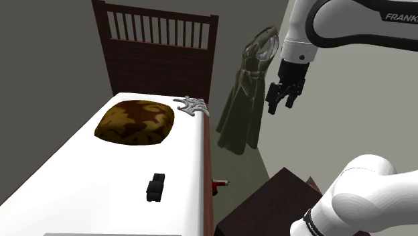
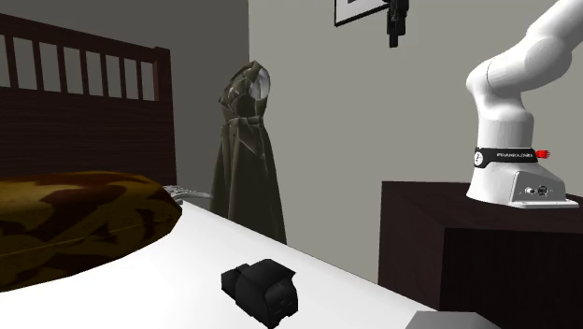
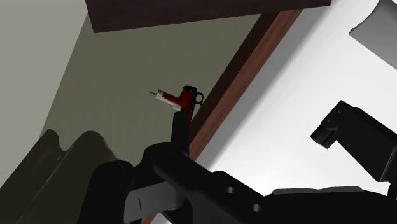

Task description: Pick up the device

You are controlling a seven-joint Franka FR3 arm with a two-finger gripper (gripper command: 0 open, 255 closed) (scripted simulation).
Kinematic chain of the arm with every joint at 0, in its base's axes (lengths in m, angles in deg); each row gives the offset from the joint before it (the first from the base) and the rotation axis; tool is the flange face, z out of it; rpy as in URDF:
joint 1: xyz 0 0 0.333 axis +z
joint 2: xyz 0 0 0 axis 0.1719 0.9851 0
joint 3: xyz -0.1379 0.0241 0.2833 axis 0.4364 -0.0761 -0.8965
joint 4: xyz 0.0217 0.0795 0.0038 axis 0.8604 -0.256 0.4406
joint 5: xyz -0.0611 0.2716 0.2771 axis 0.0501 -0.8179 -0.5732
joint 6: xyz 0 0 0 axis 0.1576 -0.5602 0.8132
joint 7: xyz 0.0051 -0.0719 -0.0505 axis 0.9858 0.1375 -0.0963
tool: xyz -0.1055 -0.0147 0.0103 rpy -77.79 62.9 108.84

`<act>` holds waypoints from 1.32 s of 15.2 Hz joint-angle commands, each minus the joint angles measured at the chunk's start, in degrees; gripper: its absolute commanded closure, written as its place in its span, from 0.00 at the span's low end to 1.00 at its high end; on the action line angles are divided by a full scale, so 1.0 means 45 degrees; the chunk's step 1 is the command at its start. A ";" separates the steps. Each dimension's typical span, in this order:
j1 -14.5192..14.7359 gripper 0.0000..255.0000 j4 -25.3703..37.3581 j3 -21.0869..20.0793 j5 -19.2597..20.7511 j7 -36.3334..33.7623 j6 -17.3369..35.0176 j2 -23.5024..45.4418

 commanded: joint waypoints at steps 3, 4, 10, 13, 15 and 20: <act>0.0056 0.00 -0.0489 -0.0409 -0.0336 -0.0635 0.0712 0.0215; 0.0085 0.00 -0.0707 -0.0616 -0.0501 -0.0948 0.1078 0.0355; 0.0267 0.00 -0.1634 -0.1887 -0.1403 -0.2782 0.3401 0.1669; 0.0329 0.00 -0.1836 -0.2528 -0.1754 -0.3685 0.4619 0.2628; 0.0352 0.00 -0.1870 -0.2949 -0.1926 -0.4294 0.5438 0.3372; 0.0297 0.00 -0.1601 -0.3980 -0.2050 -0.5882 0.7443 0.5545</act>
